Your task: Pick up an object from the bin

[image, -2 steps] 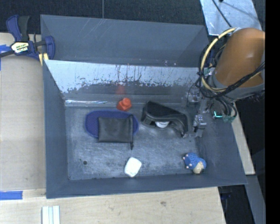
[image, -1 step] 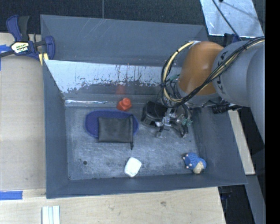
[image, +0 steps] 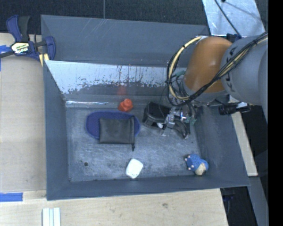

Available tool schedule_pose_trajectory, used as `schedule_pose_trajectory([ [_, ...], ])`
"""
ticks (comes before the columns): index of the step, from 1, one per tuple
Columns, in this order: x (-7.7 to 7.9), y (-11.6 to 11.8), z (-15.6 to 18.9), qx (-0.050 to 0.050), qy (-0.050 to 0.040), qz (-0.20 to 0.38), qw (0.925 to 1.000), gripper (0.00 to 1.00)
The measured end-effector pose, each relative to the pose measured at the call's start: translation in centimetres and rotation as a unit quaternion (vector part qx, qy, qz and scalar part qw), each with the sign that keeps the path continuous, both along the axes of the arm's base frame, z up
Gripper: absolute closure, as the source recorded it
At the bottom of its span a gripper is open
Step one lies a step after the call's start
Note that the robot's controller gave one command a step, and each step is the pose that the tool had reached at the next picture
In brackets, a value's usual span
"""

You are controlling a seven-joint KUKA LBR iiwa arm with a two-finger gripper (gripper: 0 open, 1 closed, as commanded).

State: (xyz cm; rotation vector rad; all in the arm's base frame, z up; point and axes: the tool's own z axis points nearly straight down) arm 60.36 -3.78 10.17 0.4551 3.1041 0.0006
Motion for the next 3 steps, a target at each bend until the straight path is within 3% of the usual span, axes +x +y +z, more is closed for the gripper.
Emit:
schedule_pose_trajectory([
  [1,-0.8,0.3,2.2,0.0,-0.0015,-0.023,0.9997,0.0],
  [2,-0.9,0.1,-3.2,0.0,-0.0012,-0.065,0.9979,0.0],
  [3,-0.8,0.0,-3.2,0.0,-0.002,-0.064,0.9979,0.0],
])
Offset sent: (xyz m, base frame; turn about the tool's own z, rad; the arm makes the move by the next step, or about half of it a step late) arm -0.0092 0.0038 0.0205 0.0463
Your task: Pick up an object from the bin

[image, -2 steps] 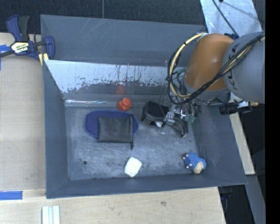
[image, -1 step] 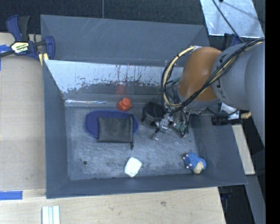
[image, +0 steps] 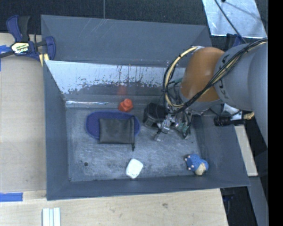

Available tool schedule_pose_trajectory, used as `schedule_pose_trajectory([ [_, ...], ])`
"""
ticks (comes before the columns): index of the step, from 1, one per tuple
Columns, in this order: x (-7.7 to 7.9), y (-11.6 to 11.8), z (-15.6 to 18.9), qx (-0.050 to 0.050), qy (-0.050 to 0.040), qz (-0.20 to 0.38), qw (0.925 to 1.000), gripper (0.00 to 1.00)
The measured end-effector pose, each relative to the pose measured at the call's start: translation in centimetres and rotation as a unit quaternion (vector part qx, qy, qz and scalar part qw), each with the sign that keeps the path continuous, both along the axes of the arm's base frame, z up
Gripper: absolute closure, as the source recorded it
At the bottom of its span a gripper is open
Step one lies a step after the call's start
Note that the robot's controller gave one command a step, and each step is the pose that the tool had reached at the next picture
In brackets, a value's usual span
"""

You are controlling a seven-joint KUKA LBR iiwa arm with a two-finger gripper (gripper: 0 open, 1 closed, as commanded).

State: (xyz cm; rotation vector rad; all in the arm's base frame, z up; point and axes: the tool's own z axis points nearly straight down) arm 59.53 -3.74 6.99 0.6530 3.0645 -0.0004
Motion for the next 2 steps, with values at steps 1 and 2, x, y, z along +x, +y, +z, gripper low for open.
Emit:
schedule_pose_trajectory([
  [1,0.2,-0.1,0.2,-0.001,-0.0039,0.0,1.0,1.0],
  [2,0.2,-0.2,11.5,0.001,0.0027,0.001,1.0,1.0],
])
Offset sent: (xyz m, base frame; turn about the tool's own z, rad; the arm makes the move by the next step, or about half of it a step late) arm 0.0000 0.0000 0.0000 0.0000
